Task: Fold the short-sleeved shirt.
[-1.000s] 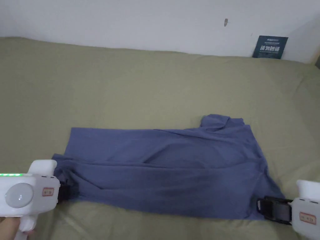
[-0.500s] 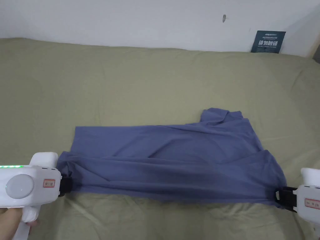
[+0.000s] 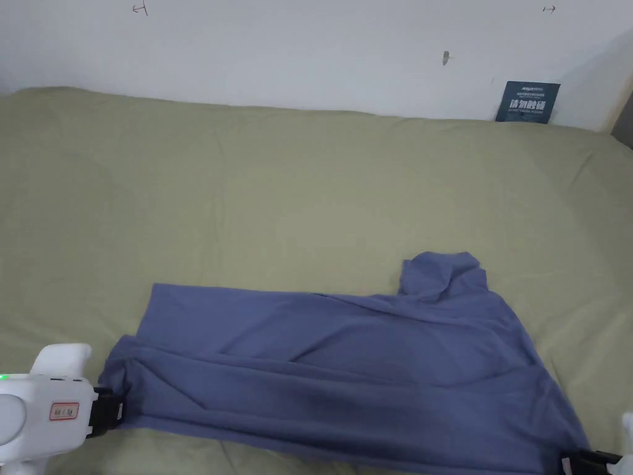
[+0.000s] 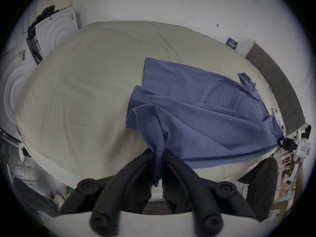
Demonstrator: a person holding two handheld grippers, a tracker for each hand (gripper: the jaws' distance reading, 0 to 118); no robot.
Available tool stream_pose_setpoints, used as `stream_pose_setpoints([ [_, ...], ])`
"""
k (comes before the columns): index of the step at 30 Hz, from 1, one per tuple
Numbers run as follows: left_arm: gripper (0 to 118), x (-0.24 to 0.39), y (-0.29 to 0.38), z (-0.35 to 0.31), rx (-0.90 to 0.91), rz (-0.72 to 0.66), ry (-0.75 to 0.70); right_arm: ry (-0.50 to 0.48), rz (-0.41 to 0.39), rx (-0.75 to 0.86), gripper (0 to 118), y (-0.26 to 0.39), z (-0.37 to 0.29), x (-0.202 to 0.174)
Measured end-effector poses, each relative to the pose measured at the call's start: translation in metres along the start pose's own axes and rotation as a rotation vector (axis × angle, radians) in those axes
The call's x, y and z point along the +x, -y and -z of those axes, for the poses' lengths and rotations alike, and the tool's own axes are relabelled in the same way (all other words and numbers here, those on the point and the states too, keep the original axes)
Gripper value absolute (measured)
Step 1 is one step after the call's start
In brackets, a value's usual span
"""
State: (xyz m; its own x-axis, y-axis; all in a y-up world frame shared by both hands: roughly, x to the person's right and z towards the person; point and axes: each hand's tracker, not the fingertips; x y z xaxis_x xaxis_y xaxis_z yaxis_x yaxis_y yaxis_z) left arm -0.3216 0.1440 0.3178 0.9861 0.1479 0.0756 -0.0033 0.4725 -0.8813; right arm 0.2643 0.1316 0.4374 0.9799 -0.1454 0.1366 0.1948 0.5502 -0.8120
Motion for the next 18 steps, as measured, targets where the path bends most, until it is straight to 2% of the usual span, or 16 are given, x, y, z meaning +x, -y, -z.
stream_pose_setpoints([
  [1, 32, -0.001, 0.000, 0.000, 0.009, -0.016, 0.021, -0.002, 0.005, 0.003, 29, -0.002, 0.001, 0.000],
  [2, 53, -0.002, 0.001, -0.001, 0.011, -0.020, 0.021, 0.007, 0.023, 0.005, 77, -0.006, 0.002, 0.000],
  [3, 72, 0.000, 0.000, -0.003, 0.009, -0.018, 0.005, 0.013, 0.031, 0.008, 111, -0.011, 0.001, 0.001],
  [4, 78, 0.002, -0.002, -0.007, 0.014, -0.009, -0.014, 0.019, 0.033, 0.014, 118, -0.016, 0.001, 0.000],
  [5, 83, 0.005, -0.004, -0.012, 0.031, 0.025, -0.040, 0.024, 0.035, 0.025, 117, -0.022, 0.000, 0.000],
  [6, 88, 0.007, -0.009, -0.018, 0.068, 0.048, -0.057, 0.104, 0.041, 0.158, 115, -0.030, -0.016, 0.002],
  [7, 98, 0.008, -0.015, -0.023, 0.093, 0.050, -0.072, 0.044, 0.025, 0.114, 109, -0.042, -0.019, -0.003],
  [10, 96, 0.004, -0.041, -0.032, 0.148, 0.007, -0.067, 0.043, 0.023, 0.137, 106, -0.069, -0.022, -0.014],
  [11, 80, 0.005, -0.051, -0.033, 0.151, 0.010, -0.068, 0.052, 0.014, 0.144, 92, -0.075, -0.015, -0.019],
  [12, 50, 0.005, -0.059, -0.031, 0.162, 0.010, -0.071, 0.060, -0.002, 0.149, 67, -0.082, -0.013, -0.023],
  [13, 8, 0.004, -0.068, -0.026, 0.179, 0.006, -0.082, 0.072, -0.020, 0.159, 30, -0.090, -0.009, -0.028],
  [14, 0, 0.005, -0.077, -0.019, 0.194, -0.007, -0.101, 0.097, -0.037, 0.165, 0, -0.096, 0.001, -0.026],
  [18, 0, 0.000, -0.113, 0.014, 0.152, -0.055, -0.053, 0.083, -0.043, 0.151, 0, -0.118, 0.030, -0.021],
])
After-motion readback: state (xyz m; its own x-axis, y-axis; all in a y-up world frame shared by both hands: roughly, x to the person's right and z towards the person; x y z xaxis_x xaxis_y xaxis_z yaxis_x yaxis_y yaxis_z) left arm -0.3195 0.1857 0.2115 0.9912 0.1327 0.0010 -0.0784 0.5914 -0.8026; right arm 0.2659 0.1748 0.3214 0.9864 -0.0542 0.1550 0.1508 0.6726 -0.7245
